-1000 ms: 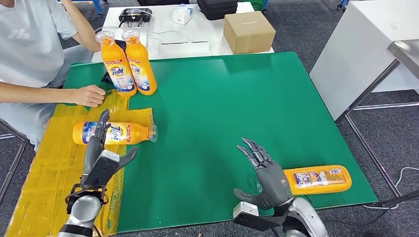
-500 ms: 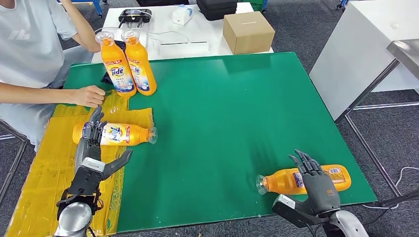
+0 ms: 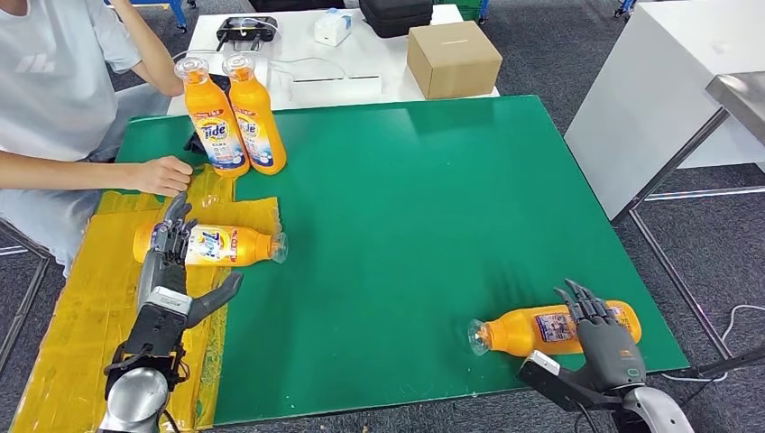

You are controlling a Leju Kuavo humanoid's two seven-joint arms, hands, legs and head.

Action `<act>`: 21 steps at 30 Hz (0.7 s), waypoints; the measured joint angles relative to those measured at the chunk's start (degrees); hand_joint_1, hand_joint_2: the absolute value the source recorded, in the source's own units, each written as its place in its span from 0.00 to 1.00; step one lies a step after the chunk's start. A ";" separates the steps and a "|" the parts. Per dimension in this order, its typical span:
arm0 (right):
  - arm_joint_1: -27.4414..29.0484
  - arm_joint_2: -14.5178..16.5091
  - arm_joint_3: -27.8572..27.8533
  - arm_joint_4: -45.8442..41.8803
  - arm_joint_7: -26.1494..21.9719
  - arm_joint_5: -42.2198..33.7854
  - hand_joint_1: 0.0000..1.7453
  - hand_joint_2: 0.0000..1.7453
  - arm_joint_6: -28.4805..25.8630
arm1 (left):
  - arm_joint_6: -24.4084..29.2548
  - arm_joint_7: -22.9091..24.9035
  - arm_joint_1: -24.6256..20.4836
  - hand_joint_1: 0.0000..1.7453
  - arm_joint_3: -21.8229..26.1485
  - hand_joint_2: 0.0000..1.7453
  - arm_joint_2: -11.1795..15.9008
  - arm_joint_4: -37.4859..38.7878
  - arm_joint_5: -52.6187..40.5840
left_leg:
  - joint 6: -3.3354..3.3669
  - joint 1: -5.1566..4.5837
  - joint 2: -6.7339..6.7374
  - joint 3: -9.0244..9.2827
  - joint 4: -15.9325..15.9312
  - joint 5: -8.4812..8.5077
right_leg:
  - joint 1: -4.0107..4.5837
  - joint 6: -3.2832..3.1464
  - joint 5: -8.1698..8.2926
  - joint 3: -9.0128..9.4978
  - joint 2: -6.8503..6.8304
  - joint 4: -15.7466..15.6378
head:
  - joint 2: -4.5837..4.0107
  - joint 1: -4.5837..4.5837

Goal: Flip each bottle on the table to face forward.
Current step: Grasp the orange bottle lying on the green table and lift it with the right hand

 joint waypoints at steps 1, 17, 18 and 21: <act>-0.22 0.00 -0.60 0.72 -0.01 0.71 0.00 1.00 0.02 | -0.08 0.01 -0.18 0.00 -0.18 1.00 0.00 0.01 0.02 | 0.00 0.00 0.00 0.00 0.00 0.00 | 0.00 0.00 0.00 0.00 0.00 0.00 | 0.00 0.00; -5.54 -0.97 -6.48 14.11 5.08 12.33 0.00 1.00 4.24 | -0.52 0.54 -2.37 0.00 -2.16 1.00 -0.04 1.63 1.00 | 0.05 0.02 0.03 0.23 0.00 -0.07 | 0.00 -0.01 -0.07 -0.06 0.01 -0.02 | 0.00 -0.01; -5.80 -1.09 -6.56 14.62 5.13 12.42 0.00 1.00 4.29 | -0.59 0.56 -2.41 0.00 -2.23 1.00 -0.04 1.81 1.08 | 0.06 0.02 0.03 0.33 0.00 -0.16 | 0.01 -0.05 -0.15 -0.09 0.01 -0.03 | 0.00 -0.01; -6.52 -1.30 -6.67 16.14 5.22 12.62 0.00 1.00 4.55 | -0.86 0.58 -2.50 0.00 -2.42 1.00 -0.07 2.20 1.21 | 0.03 0.01 0.03 0.70 0.00 -0.45 | 0.00 -0.09 -0.40 0.07 0.03 -0.06 | 0.00 0.01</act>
